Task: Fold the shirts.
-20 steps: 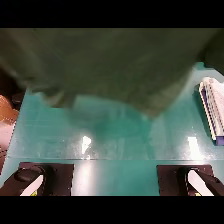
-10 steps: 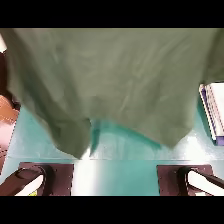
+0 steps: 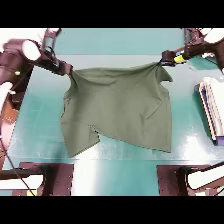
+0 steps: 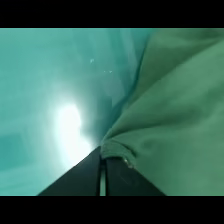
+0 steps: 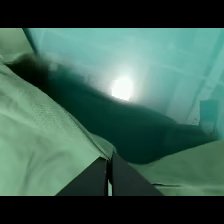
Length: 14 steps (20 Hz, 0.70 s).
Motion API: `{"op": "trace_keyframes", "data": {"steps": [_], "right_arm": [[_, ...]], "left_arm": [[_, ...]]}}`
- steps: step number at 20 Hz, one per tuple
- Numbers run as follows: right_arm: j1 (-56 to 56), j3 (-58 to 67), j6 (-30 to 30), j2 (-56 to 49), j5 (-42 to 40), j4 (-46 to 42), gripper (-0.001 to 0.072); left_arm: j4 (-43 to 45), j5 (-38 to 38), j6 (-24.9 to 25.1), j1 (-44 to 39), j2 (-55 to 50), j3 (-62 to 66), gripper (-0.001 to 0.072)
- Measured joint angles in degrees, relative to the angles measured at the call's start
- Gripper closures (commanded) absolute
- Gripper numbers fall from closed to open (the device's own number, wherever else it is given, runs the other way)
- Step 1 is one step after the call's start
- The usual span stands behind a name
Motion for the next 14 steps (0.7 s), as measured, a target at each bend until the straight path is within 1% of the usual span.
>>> {"op": "trace_keyframes", "data": {"steps": [1,2,3,4,6,7,10,12,14], "right_arm": [[0.42,1.22,0.04,-2.32,-0.55,-0.39,0.0692],[0.79,2.43,0.09,-4.35,-1.16,-0.39,0.0692],[0.96,3.50,0.11,-5.92,-1.57,-0.39,0.0690],[1.05,4.42,0.15,-7.34,-1.95,-0.48,0.0658],[1.22,5.66,0.22,-9.38,-2.23,-0.70,0.0275],[1.25,6.08,0.20,-9.88,-2.40,-0.63,0.0259],[0.31,6.67,0.22,-9.77,-0.59,-0.70,0.0263],[-1.09,6.75,0.20,-8.44,3.10,-0.76,0.0263],[-2.64,4.94,-0.17,-5.77,7.06,-0.66,0.0263]], "left_arm": [[0.20,1.90,-0.24,0.00,-2.08,-0.33,0.0670],[0.28,3.06,-0.66,0.00,-3.74,-0.61,0.0488],[0.44,4.15,-1.29,0.00,-5.05,-0.76,0.0288],[0.55,5.55,-2.05,0.00,-5.97,-0.85,0.0248],[0.79,6.69,-3.19,0.02,-7.23,-0.98,0.0248],[1.11,7.06,-3.54,0.02,-7.34,-0.96,0.0248],[1.84,4.20,-4.26,1.57,-6.34,-0.26,0.0250],[1.90,-1.62,-3.74,4.44,-4.20,0.02,0.0250],[1.55,-7.89,-1.88,8.48,-1.53,-0.61,0.0249]]}}
